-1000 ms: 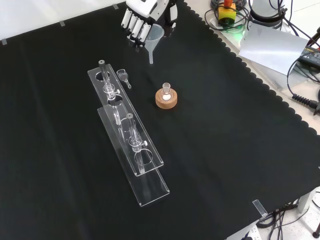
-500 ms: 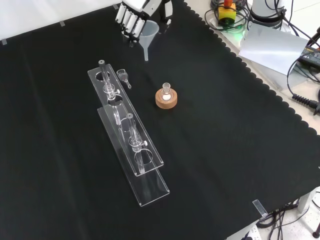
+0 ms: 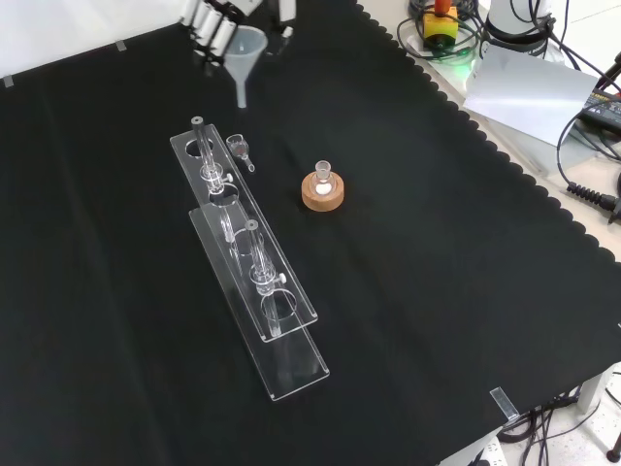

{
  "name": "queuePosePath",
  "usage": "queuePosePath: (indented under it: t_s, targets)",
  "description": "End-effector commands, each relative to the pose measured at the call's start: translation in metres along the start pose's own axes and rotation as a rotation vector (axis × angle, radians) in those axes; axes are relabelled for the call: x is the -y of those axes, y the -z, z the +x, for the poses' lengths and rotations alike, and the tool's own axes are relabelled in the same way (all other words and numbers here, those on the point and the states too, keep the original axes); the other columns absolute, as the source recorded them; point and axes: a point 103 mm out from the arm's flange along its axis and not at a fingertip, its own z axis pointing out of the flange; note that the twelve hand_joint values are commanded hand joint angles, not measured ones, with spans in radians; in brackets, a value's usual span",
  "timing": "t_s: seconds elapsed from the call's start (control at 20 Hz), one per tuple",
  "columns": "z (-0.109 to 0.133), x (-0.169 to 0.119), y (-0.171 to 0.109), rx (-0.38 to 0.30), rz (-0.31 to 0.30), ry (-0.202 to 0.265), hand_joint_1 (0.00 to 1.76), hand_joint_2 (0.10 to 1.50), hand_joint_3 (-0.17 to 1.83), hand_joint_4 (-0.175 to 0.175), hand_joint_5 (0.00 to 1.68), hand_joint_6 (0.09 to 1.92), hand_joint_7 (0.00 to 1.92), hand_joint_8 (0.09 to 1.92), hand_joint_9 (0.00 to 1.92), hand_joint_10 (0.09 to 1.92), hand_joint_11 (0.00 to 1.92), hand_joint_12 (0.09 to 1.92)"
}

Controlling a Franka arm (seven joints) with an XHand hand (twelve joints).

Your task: Put the funnel back on the funnel stand.

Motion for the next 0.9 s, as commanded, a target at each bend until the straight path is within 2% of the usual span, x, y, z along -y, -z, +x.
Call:
queuePosePath:
  t_s: [0.05, 0.5, 0.9]
  targets:
    - [-0.038, -0.036, 0.001, -0.006, 0.005, -0.020, 0.95, 0.66, 0.79, 0.002, 0.59, 0.62, 0.59, 0.64, 0.98, 0.44, 0.58, 1.29]
    - [-0.049, -0.065, -0.003, -0.017, 0.007, -0.002, 0.95, 0.66, 0.79, -0.001, 0.59, 0.63, 0.59, 0.64, 0.99, 0.44, 0.59, 1.28]
    - [-0.037, -0.077, 0.001, -0.023, -0.006, 0.025, 0.95, 0.66, 0.79, -0.003, 0.59, 0.64, 0.60, 0.64, 0.99, 0.44, 0.59, 1.28]
